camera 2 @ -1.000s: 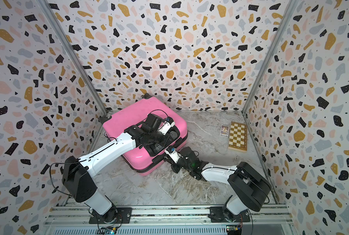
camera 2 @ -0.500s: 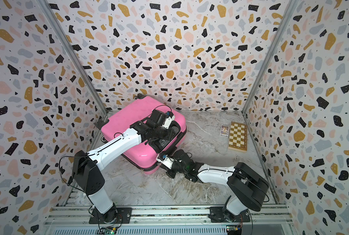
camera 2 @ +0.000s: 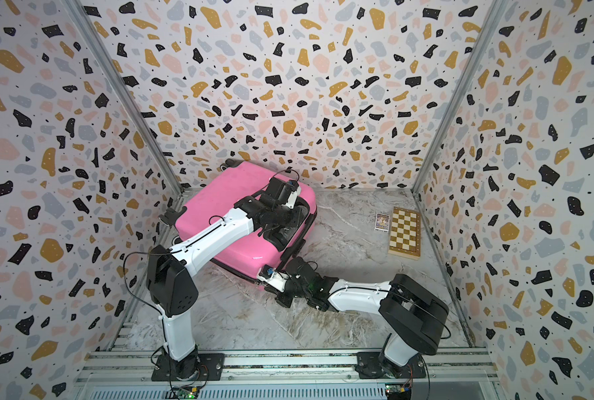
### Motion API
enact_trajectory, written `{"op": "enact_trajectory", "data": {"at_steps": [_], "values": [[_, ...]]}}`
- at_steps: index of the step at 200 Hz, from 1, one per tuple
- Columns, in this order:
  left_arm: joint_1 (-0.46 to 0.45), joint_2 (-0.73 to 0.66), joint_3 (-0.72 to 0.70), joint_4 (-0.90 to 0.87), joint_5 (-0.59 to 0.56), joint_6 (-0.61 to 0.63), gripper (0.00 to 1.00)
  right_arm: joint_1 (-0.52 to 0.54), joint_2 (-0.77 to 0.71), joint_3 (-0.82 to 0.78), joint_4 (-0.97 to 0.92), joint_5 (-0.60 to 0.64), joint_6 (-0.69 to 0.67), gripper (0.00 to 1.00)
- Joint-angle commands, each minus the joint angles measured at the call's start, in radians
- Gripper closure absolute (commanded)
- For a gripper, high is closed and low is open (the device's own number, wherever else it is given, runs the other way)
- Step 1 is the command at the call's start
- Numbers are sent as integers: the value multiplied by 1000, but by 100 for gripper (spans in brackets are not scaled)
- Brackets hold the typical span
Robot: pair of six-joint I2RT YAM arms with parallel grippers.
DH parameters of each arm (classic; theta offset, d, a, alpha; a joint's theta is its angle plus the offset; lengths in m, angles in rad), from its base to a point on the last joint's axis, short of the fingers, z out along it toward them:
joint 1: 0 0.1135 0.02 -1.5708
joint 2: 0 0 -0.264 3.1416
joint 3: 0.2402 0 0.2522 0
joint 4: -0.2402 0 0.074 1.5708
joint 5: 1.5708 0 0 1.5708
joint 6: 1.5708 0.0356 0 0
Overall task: Close the suitcase zippers
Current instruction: Zip the zipper on the suitcase.
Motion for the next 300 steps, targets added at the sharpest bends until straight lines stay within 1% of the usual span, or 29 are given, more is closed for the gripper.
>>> {"op": "enact_trajectory", "data": {"at_steps": [1, 27, 54, 77, 80, 86, 92, 106, 111, 119, 130, 144, 165, 204, 242, 300], "values": [[31, 61, 56, 221, -43, -79, 100, 76, -5, 53, 64, -147, -14, 100], [30, 67, 63, 225, -37, -79, 100, 80, 0, 58, 71, -107, -2, 100], [30, 65, 60, 226, -30, -79, 100, 79, 0, 58, 43, -35, -3, 100], [30, 54, 60, 230, -3, -53, 100, 69, -16, 36, 40, 22, 9, 100], [30, 52, 62, 228, 0, -48, 96, 67, -20, 30, 41, 30, 11, 100], [30, 45, 62, 225, 8, -37, 84, 62, -28, 20, 45, 41, 18, 100], [30, 38, 61, 229, 20, -22, 76, 56, -37, 9, 47, 53, 24, 100], [30, 20, 65, 220, 39, 15, 52, 37, -60, -13, 50, 78, 41, 100], [30, 12, 68, 212, 45, 28, 46, 29, -70, -22, 51, 83, 46, 100], [30, 1, 75, 192, 48, 52, 37, 15, -82, -35, 51, 88, 56, 100], [30, -14, 92, 157, 57, 92, 29, -5, -101, -54, 51, 95, 66, 100], [30, -34, 107, 108, 71, 134, 22, -32, -125, -79, 48, 103, 70, 100], [30, -78, 111, 48, 81, 190, 19, -72, -158, -112, 40, 115, 75, 100], [30, -184, 69, -60, 39, 289, 18, -153, -220, -162, 31, 140, 102, 100], [32, -341, -92, -76, -1, 337, 17, -237, -266, -191, 5, 183, 137, 100], [33, -537, -293, -97, -80, 389, 16, -365, -307, -200, -42, 200, 158, 100]]}}
